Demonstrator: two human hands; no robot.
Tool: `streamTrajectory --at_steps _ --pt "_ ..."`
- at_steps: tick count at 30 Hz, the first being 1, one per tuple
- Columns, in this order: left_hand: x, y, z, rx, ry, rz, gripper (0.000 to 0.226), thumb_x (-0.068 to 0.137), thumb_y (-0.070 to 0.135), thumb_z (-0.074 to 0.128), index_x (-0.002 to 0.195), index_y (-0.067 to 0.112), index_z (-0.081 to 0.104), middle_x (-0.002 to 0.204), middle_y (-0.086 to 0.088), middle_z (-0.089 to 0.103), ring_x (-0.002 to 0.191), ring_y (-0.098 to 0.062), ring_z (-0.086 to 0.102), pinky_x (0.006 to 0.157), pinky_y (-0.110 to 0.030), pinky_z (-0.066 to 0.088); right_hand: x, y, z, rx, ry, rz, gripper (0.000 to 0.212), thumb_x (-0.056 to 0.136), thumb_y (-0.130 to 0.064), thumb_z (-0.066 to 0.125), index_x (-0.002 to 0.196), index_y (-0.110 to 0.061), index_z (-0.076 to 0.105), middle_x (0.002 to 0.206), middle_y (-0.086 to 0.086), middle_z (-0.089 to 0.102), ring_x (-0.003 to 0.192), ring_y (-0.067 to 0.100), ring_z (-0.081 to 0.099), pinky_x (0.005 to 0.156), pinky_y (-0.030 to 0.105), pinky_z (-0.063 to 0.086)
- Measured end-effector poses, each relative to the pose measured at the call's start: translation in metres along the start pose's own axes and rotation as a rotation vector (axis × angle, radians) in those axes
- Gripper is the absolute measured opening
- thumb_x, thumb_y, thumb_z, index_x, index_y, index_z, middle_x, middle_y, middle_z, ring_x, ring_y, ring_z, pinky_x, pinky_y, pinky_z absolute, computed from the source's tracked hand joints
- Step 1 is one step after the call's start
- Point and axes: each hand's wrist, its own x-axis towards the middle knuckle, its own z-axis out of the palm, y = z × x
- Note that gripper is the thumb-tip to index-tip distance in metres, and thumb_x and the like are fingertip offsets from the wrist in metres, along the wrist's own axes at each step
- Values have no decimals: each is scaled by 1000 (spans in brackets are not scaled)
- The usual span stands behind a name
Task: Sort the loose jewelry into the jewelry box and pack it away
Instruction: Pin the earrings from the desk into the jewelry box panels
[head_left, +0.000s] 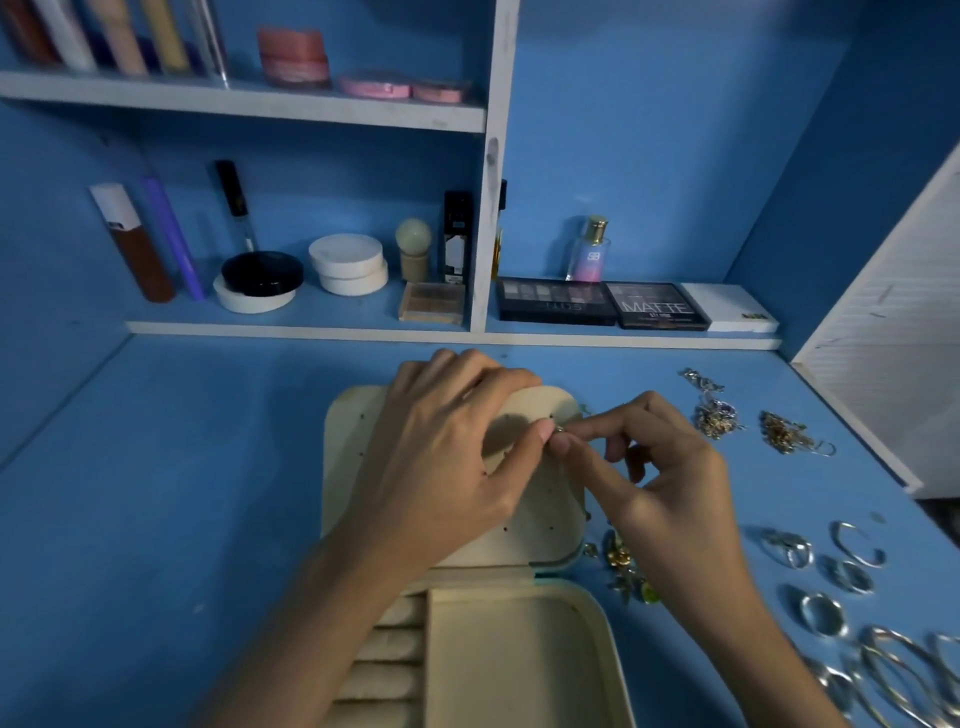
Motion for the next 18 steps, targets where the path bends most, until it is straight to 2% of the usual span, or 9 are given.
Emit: streamTrajectory --at_steps 4,9,14,18 --pt "1 -1 1 -4 6 -18 35 87 43 52 102 16 68 91 4 62 86 -15 55 78 -30 37 0 0 -1 -97 43 -62 17 75 -35 70 88 -28 60 70 -4 46 68 10 45 61 12 34" --pt "0 2 0 -2 34 8 32 87 41 53 101 16 68 90 4 62 85 -15 54 76 -31 37 -1 -1 1 -152 72 -156 6 79 -25 68 82 -21 66 69 0 46 67 8 45 62 10 33" --pt "1 1 0 22 40 28 29 88 38 53 101 17 68 90 5 62 84 -12 51 75 -27 35 -1 -1 1 -157 95 -217 12 82 -25 64 80 -14 67 71 -4 47 69 3 44 65 8 33" --pt "1 2 0 17 58 35 28 88 38 54 99 16 68 90 5 62 84 -13 53 76 -28 37 0 -2 0 -195 112 -239 13 82 -27 62 85 -15 67 72 -5 46 70 2 44 66 7 33"
